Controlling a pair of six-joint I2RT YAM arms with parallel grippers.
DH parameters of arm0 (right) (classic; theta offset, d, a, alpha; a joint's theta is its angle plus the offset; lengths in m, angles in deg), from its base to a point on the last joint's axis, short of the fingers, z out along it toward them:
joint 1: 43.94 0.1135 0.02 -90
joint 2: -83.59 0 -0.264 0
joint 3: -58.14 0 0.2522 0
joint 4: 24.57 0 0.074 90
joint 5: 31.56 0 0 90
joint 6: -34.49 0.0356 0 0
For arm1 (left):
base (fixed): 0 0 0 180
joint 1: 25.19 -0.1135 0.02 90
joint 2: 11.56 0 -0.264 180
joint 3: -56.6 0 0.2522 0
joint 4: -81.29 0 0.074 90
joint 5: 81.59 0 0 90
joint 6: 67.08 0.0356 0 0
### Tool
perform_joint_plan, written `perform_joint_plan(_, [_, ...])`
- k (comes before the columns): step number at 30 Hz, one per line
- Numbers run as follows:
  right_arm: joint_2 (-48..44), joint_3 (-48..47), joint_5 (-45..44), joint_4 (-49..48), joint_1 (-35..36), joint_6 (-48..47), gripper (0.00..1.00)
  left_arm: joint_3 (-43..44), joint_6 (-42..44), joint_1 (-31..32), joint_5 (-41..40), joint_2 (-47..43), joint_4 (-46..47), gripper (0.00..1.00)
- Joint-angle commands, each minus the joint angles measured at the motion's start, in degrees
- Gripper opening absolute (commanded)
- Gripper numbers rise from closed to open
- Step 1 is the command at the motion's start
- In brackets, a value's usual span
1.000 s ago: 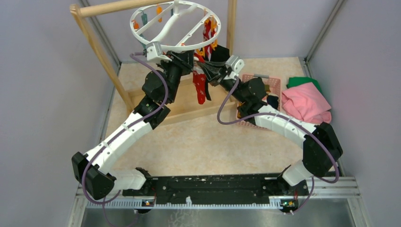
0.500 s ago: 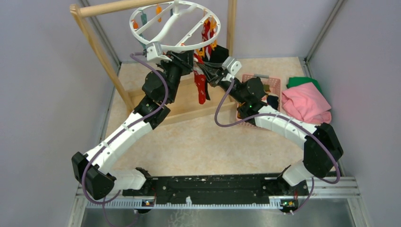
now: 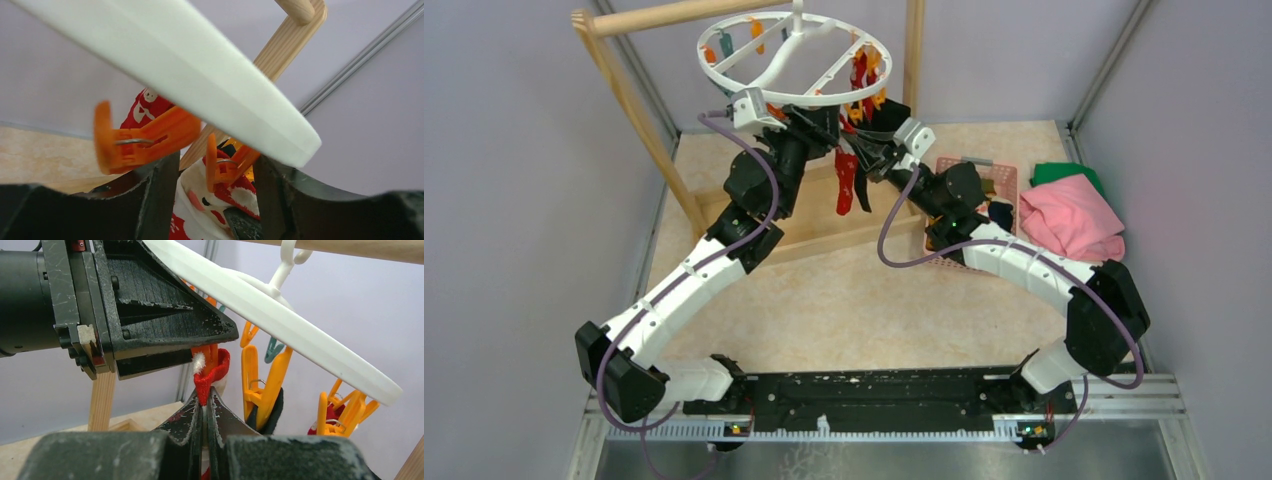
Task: Clip the socks to the hanger
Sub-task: Clamp the sock onto the hanger.
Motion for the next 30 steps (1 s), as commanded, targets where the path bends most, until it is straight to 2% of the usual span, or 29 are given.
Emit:
perform_joint_plan(1, [-1.8, -2.5, -0.6, -2.1, 0.7, 0.8, 0.00, 0.6, -0.4, -0.5, -0.2, -2.8, 2.1, 0.66])
perform_joint_plan(3, [-2.0, -2.0, -0.9, -2.4, 0.5, 1.3, 0.00, 0.1, -0.5, -0.5, 0.4, -3.5, 2.1, 0.72])
perform_joint_plan(9, [-2.7, 0.9, -0.6, -6.2, -2.1, 7.9, 0.00, -2.3, -1.6, -0.5, 2.9, -7.2, 0.8, 0.80])
perform_joint_plan(17, [-1.7, 2.5, 3.8, -13.2, -7.9, 23.4, 0.02, -4.3, -1.5, -0.5, 10.2, -12.0, -1.5, 0.83])
perform_joint_plan(24, [-1.8, 3.0, 4.6, -13.7, -10.2, 27.4, 0.04, -6.6, 3.3, -0.5, 19.4, -15.4, -1.2, 0.85])
perform_joint_plan(27, [-2.5, 3.4, 4.0, -12.1, -11.0, 27.3, 0.06, -9.0, 6.4, -0.5, 23.8, -17.7, -0.3, 0.87])
perform_joint_plan(30, [-3.4, 4.1, 4.0, -10.9, -11.7, 26.9, 0.18, -13.9, 10.4, -0.5, 28.3, -21.5, 2.2, 0.91])
